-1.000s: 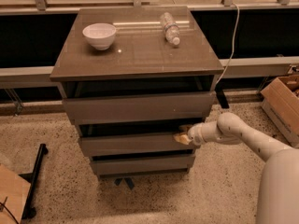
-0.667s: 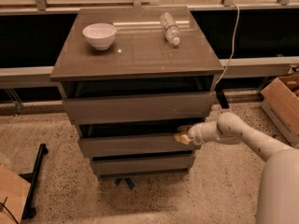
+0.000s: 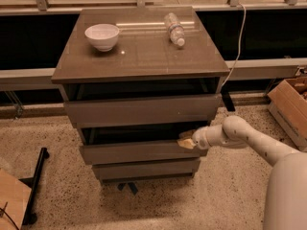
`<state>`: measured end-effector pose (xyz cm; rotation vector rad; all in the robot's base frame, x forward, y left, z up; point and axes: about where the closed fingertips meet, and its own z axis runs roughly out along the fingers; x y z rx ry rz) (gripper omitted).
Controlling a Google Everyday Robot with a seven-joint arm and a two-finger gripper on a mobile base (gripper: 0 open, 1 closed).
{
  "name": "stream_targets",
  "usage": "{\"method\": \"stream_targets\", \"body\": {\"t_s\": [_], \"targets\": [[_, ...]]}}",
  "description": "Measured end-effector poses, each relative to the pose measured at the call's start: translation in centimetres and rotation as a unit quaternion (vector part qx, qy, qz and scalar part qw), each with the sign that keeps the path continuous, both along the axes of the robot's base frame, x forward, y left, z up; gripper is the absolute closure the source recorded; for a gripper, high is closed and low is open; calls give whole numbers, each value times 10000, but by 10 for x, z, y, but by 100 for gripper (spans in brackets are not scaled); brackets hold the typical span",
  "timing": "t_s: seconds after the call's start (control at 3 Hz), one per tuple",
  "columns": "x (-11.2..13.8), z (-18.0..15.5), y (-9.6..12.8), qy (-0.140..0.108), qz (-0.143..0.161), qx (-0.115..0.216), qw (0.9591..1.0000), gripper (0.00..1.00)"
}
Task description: Open middle drawer
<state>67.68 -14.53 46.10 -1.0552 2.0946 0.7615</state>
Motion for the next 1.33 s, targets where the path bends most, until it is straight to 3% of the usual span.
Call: {"method": "stream_targets", "body": {"t_s": [0.33,0.67,1.33], "targets": [[0,0,0,1,1,0,10000,100],[-12,-1,-2,116,66,21,9999,81],[-12,-1,-2,116,67,21,9999,35]]}}
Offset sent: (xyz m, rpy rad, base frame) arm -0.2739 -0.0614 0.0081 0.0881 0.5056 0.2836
